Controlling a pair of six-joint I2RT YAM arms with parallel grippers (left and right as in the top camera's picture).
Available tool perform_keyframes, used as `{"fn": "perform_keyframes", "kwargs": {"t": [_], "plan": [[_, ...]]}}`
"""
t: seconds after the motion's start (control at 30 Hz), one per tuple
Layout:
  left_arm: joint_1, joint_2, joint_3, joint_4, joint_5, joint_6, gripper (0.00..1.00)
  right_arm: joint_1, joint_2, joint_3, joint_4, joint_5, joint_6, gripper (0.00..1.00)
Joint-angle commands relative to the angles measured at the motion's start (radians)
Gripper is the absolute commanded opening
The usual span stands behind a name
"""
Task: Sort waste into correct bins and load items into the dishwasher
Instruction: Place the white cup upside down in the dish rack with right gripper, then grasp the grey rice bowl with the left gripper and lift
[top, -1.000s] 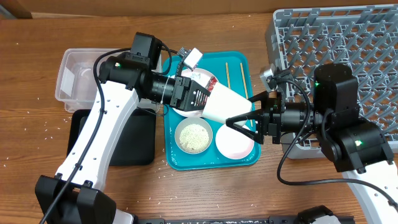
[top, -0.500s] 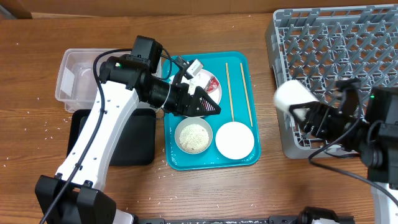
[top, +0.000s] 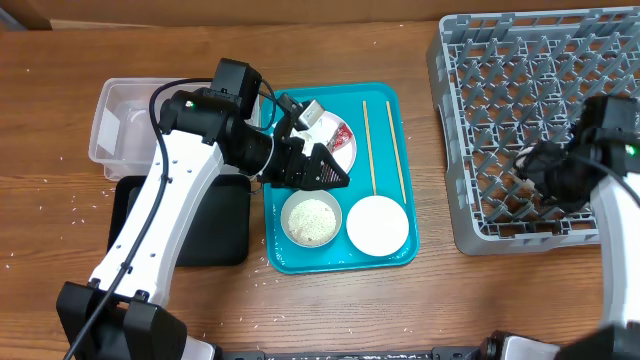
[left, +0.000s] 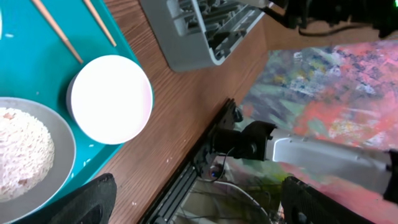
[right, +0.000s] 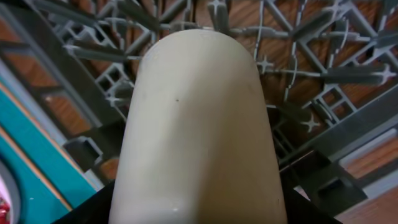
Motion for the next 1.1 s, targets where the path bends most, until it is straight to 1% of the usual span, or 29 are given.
{"fn": "perform_keyframes", "kwargs": {"t": [0.0,0.03,0.13,0.17,0.2,0.27,0.33,0.37,0.43,0.5,0.6,0.73,0.83,0.87,0.93,1.07], "plan": [[-0.007,0.000,0.000,-0.005,-0.023,-0.006,0.86,-0.004,0.054,0.099,-0.053,0.006,0.009,0.58],[-0.007,0.000,0.000,-0.006,-0.023,-0.006,0.86,-0.004,0.068,0.114,-0.071,0.007,0.008,0.59],[-0.007,0.000,0.000,-0.004,-0.023,-0.006,0.86,-0.005,0.085,0.143,-0.076,0.007,0.008,0.86],[-0.007,0.000,0.000,-0.004,-0.023,-0.006,0.86,-0.005,0.085,0.151,-0.071,0.006,0.009,0.98],[-0.007,0.000,0.000,-0.005,-0.023,-0.006,0.85,-0.005,0.084,0.170,-0.068,-0.004,0.008,1.00],[-0.007,0.000,0.000,-0.005,-0.023,-0.006,0.83,-0.005,0.084,0.206,-0.083,-0.036,0.008,1.00],[-0.007,0.000,0.000,-0.006,-0.035,-0.008,0.78,-0.004,0.080,0.245,-0.118,-0.086,0.008,1.00],[-0.008,0.000,0.000,-0.009,-0.056,-0.018,0.77,-0.004,0.075,0.262,-0.139,-0.120,0.001,1.00],[-0.017,0.000,0.000,-0.011,-0.143,-0.069,0.75,0.003,0.055,0.281,-0.170,-0.208,-0.039,1.00],[-0.044,0.000,0.000,-0.010,-0.264,-0.120,0.72,0.013,0.019,0.282,-0.183,-0.308,-0.084,1.00],[-0.120,0.000,0.000,0.003,-0.479,-0.219,0.71,0.035,-0.051,0.282,-0.197,-0.400,-0.131,1.00],[-0.257,0.000,-0.011,0.037,-0.811,-0.394,0.73,0.092,-0.163,0.282,-0.198,-0.435,-0.132,1.00],[-0.345,0.000,-0.056,0.077,-0.992,-0.558,0.73,0.145,-0.227,0.282,-0.206,-0.434,-0.132,1.00],[-0.364,0.002,-0.079,0.093,-1.018,-0.608,0.72,0.159,-0.242,0.282,-0.214,-0.431,-0.131,1.00],[-0.385,0.008,-0.132,0.147,-1.023,-0.674,0.70,0.177,-0.262,0.282,-0.236,-0.423,-0.127,1.00],[-0.385,0.042,-0.220,0.263,-1.001,-0.729,0.64,0.185,-0.267,0.280,-0.280,-0.424,-0.128,1.00]]}}
